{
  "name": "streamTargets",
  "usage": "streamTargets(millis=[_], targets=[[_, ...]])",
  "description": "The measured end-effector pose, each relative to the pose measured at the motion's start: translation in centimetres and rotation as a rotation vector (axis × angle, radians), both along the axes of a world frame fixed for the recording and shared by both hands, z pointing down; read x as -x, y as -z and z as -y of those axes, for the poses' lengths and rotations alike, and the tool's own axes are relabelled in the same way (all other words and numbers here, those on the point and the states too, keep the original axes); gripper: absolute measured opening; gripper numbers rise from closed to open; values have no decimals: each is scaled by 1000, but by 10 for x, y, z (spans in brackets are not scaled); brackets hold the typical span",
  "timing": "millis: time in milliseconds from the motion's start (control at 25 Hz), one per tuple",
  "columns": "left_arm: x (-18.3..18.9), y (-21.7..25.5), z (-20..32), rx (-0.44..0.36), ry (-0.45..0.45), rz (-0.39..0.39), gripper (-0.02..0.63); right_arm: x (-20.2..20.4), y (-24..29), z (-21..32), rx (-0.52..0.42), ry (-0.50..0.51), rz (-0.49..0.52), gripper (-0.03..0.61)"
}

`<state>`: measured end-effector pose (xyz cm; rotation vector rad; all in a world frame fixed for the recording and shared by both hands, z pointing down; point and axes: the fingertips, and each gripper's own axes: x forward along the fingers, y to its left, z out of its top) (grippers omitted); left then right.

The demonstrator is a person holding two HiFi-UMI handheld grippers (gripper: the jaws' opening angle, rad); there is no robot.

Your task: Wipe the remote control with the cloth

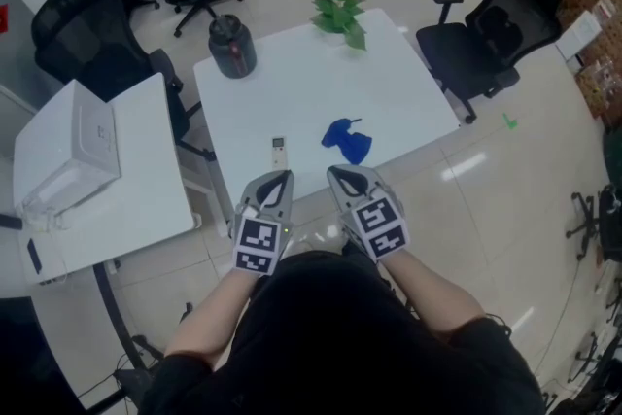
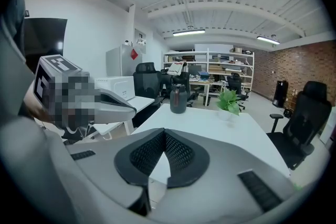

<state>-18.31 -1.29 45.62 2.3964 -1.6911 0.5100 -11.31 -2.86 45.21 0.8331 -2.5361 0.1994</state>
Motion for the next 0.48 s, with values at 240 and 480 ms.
streamTargets(millis=[240,480], targets=[[-1,1,1,-2,-2,-4,0,0,0,0,-5,-2,-1,8],[-3,1,2,-5,-9,-1,0,-1,1,2,-13,-4,-3,8]])
